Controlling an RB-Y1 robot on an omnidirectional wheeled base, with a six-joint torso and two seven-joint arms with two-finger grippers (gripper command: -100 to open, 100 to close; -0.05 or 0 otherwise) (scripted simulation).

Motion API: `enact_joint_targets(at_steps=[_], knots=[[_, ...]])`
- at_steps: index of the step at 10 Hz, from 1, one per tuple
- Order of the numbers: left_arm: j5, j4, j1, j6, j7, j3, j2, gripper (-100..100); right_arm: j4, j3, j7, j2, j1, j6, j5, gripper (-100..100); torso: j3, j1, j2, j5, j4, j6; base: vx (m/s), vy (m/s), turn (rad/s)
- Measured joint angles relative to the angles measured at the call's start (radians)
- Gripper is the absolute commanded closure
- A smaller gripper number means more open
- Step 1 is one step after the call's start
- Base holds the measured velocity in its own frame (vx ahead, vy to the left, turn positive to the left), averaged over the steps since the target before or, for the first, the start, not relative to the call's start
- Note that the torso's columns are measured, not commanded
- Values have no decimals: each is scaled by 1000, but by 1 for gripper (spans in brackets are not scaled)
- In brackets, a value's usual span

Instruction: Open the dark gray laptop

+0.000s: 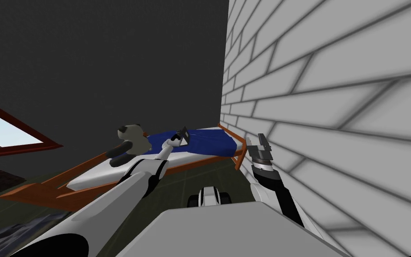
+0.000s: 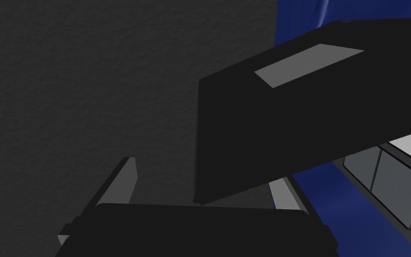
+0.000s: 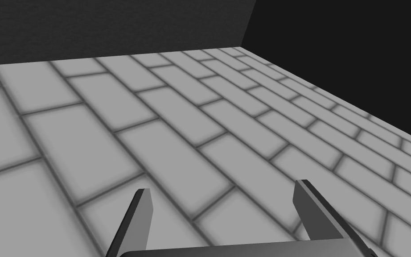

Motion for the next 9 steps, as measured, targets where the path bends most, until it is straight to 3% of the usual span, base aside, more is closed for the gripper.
enact_joint_targets(at_steps=[1,2,3,4,9], knots=[[0,1,1,0,0,0,0,100,0,0,0,0,0,0,0,0,0,-1,0,0,0,0,-2,-1,10],[0,2,3,1,0,0,0,100,0,0,0,0,0,0,0,0,0,-3,0,-1,1,0,24,1,45],[16,0,9,-6,20,-20,13,100,0,0,0,0,0,0,0,0,0,-4,-1,-1,0,-1,42,-11,79],[38,-44,38,-2,48,-42,30,100,0,0,0,0,0,0,0,0,-1,-3,-2,-1,-1,-1,32,-15,34],[117,-96,97,-32,177,-131,86,100,0,0,0,0,0,0,0,0,0,-2,-1,0,-1,-1,37,-9,41]])
